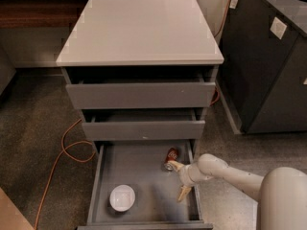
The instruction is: Pick coke can from bottom drawer and place on counter
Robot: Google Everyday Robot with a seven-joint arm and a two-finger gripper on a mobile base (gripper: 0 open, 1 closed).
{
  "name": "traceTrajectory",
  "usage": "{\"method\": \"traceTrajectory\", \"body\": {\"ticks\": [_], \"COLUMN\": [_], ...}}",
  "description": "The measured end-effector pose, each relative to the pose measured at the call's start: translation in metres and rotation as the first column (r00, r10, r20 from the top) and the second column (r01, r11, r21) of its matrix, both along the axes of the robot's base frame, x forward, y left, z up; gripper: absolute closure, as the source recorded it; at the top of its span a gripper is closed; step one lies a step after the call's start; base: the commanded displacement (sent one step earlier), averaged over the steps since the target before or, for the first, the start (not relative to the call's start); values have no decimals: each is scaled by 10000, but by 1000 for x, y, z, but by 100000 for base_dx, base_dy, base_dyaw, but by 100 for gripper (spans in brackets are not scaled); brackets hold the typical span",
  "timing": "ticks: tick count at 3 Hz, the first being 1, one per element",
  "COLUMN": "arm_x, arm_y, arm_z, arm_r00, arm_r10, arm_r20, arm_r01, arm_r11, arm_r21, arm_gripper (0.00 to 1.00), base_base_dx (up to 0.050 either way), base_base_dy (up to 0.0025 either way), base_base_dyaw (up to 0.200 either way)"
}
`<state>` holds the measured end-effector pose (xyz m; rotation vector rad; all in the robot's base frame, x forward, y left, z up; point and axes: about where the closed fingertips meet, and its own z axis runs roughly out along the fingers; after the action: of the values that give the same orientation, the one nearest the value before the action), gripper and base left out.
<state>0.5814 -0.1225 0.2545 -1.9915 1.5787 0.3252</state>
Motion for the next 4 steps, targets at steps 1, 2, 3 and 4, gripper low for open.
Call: {"method": "traceTrajectory", "body": {"ticks": [1, 2, 3, 4], "arm_x": [25, 49, 77, 96], "arm_y": [-9, -13, -9, -7], "arm_z": [-4, -10, -18, -26], "arm_r00": [9984, 9917, 9744, 9539], "arm_r10": [341, 816, 1557, 2219], "arm_r20": [461, 997, 1620, 2021], "arm_r01": [-321, -725, -1298, -1795], "arm_r11": [9985, 9931, 9786, 9614], "arm_r21": [-438, -918, -1597, -2085], "arm_gripper": [0, 0, 0, 0], "base_base_dx": [0, 0, 0, 0], "base_base_dy": [0, 0, 0, 0], "base_base_dyaw": [0, 0, 0, 0]}}
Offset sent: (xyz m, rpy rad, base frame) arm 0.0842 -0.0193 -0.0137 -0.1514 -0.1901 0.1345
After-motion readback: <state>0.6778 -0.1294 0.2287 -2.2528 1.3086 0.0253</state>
